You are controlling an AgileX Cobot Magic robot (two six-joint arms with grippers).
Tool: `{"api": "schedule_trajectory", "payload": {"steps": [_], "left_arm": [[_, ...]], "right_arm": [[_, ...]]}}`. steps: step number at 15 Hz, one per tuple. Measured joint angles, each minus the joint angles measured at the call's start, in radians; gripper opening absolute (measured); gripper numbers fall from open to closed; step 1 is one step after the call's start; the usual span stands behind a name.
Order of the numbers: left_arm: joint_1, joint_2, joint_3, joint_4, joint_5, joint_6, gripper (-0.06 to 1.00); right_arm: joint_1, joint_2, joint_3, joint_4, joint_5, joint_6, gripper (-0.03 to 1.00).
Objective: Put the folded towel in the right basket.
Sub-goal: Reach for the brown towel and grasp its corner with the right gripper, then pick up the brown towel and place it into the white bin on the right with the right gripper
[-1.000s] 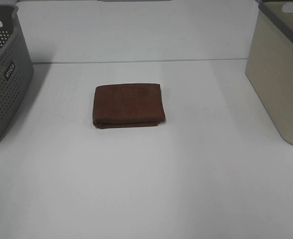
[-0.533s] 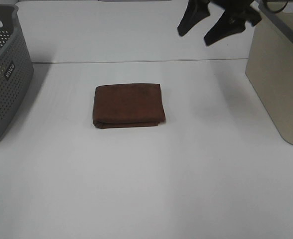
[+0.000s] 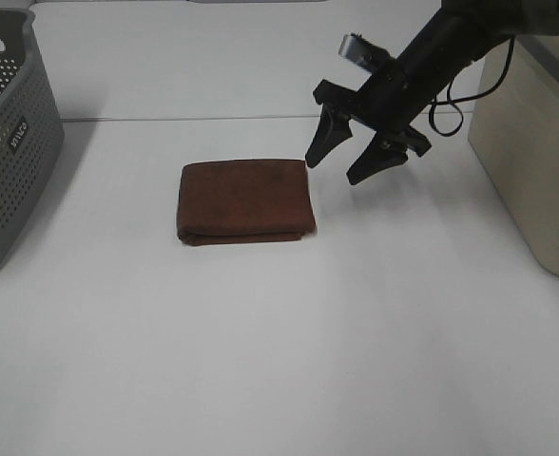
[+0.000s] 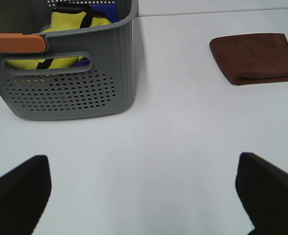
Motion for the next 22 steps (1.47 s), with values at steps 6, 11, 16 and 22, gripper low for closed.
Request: {"api": "schedule_trajectory", "payload": {"steps": [6,11,16,22], "left_arm": [[0.000,0.000,0.000,0.000,0.000,0.000,0.97],[0.000,0.000,0.000,0.000,0.000,0.000,0.97],[0.000,0.000,0.000,0.000,0.000,0.000,0.97],[0.000,0.000,0.000,0.000,0.000,0.000,0.97]], "right_arm": [[0.002,0.139,-0.070,0.058,-0.053,-0.028,0.66],[0.058,0.170,-0.079,0.105,-0.138,-0.065,0.66],[0.086,0.189,-0.081,0.114,-0.217,-0.078,0.26],[0.086,0.112,-0.079,0.076,-0.220,-0.078,0.09]]}}
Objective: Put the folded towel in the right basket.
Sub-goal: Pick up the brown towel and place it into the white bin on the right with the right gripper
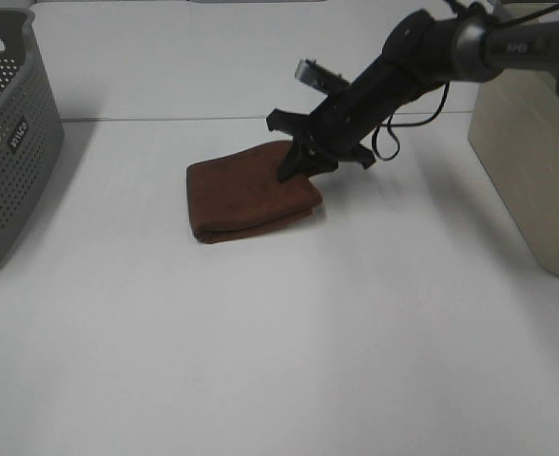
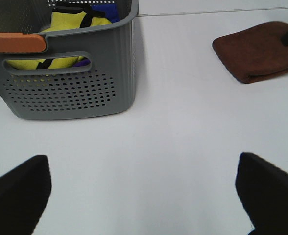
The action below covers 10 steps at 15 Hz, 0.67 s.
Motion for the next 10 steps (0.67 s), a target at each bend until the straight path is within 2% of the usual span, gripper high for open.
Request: {"api": "schedule_trajectory", "payload": {"steps": [6,7,10], "left_arm": [[0.000,0.000,0.000,0.000,0.000,0.000,0.97],[0.000,0.000,0.000,0.000,0.000,0.000,0.97],[0.000,0.000,0.000,0.000,0.000,0.000,0.97]], "right_arm": [[0.000,-0.383,0.000,-0.216,0.014,0.032,0.09],[0.000,-0.448,0.000,-0.286,0.016,0.060,0.09],[0.000,-0.598,0.000,-0.579,0.027,0.196,0.09]]}}
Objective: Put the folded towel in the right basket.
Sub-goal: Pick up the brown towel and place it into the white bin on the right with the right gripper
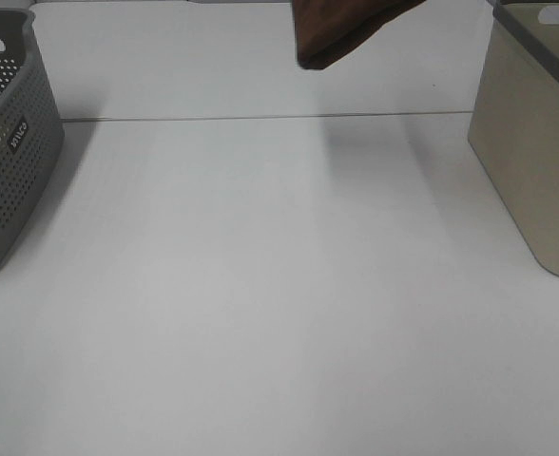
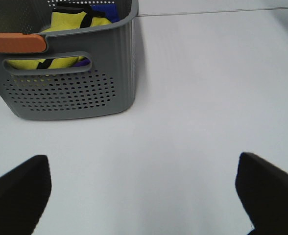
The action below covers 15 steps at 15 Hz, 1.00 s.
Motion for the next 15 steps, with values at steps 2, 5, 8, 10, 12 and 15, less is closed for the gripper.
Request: {"api": "schedule_trajectory", "payload": {"steps": [2,5,8,10,12,15], "left_arm": [[0.000,0.000,0.000,0.000,0.000,0.000,0.97],[0.000,0.000,0.000,0.000,0.000,0.000,0.97],[0.000,0.000,0.000,0.000,0.000,0.000,0.97],[0.000,0.000,0.000,0.000,0.000,0.000,0.97],[0.000,0.000,0.000,0.000,0.000,0.000,0.97],[0.000,0.000,0.000,0.000,0.000,0.000,0.97]], "right_arm": [[-0.001,-0.063,0.000,-0.173,0.031,0.085,0.09],[-0.050,-0.104,0.000,-0.256,0.106,0.127,0.09],[-0.203,-0.112,0.000,-0.207,0.160,0.127,0.09],[-0.324,-0.112,0.000,-0.158,0.174,0.113,0.09],[-0.456,-0.110,0.000,-0.119,0.220,0.107,0.09],[-0.521,-0.069,0.000,-0.093,0.284,0.056,0.09]]}}
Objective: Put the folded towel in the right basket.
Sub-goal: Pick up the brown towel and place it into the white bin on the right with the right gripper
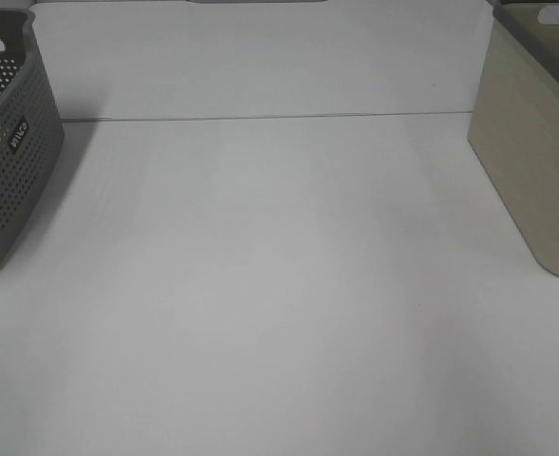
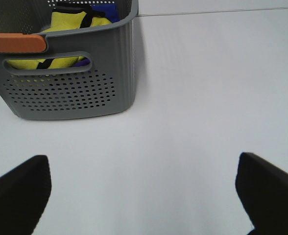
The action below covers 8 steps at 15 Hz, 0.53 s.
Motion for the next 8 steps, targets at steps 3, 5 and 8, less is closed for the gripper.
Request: {"api": "schedule_trajectory", "payload": {"steps": [3,5,8], "left_arm": [[0.000,0.000,0.000,0.000,0.000,0.000,0.97],[0.000,0.000,0.000,0.000,0.000,0.000,0.97],[0.000,0.000,0.000,0.000,0.000,0.000,0.97]], "right_arm": [[0.000,0.078,0.000,0.076,0.034,-0.025,0.10],[0.000,0.130,0.000,0.080,0.034,-0.024,0.22],[0.000,0.145,0.000,0.083,0.034,-0.003,0.52]]}}
